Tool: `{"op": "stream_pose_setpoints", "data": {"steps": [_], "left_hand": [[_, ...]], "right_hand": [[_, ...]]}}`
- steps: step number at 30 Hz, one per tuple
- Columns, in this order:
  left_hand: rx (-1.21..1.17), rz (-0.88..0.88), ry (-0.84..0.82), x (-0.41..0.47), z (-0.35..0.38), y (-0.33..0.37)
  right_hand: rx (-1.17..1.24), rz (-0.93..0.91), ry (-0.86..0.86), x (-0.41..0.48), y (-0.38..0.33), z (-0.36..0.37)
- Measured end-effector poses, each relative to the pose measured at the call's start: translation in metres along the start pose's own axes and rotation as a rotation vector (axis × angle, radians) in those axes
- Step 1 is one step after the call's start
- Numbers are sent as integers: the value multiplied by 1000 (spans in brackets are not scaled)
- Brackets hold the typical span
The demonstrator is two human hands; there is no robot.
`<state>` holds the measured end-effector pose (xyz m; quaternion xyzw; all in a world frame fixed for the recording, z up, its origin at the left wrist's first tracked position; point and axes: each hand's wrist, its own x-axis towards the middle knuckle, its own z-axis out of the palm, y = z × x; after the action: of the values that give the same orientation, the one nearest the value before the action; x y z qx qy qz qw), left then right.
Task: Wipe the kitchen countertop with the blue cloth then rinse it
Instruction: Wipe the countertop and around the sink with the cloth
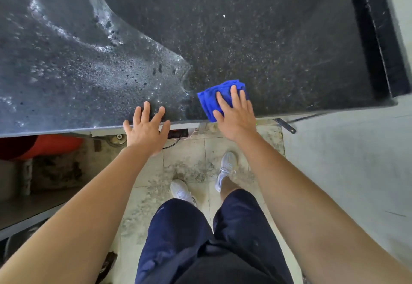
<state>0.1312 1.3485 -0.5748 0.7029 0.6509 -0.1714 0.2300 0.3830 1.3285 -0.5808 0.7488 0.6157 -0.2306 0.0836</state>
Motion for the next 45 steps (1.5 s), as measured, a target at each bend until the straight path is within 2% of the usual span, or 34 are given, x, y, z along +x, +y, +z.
{"op": "stream_pose_setpoints", "data": {"steps": [7, 11, 13, 19, 23, 28, 32, 36, 40, 43, 45], "left_hand": [[-91, -39, 29, 1, 5, 3], [-98, -70, 77, 1, 10, 7], [-96, -84, 84, 0, 11, 10], [-153, -145, 55, 0, 0, 21], [-152, -193, 41, 0, -8, 26], [-159, -194, 119, -7, -12, 25], [-107, -206, 140, 2, -12, 1], [-164, -255, 190, 17, -13, -20], [-222, -180, 229, 19, -19, -34], [-201, -141, 201, 15, -22, -62], [-232, -194, 243, 11, -29, -87]], "right_hand": [[25, 299, -3, 8, 160, -32], [47, 392, 13, 6, 160, -28], [47, 298, 40, 1, 132, -16], [-50, -389, 35, 0, 24, 18], [-133, -617, -43, 24, -24, 11], [-145, -732, -35, 38, 15, -3], [-145, -636, -57, 38, 54, -12], [-144, -578, -83, 38, 50, -13], [-107, -508, -50, 34, 6, -4], [-120, -679, -28, 53, -69, 7], [-127, -798, 3, 68, -133, 19]]}}
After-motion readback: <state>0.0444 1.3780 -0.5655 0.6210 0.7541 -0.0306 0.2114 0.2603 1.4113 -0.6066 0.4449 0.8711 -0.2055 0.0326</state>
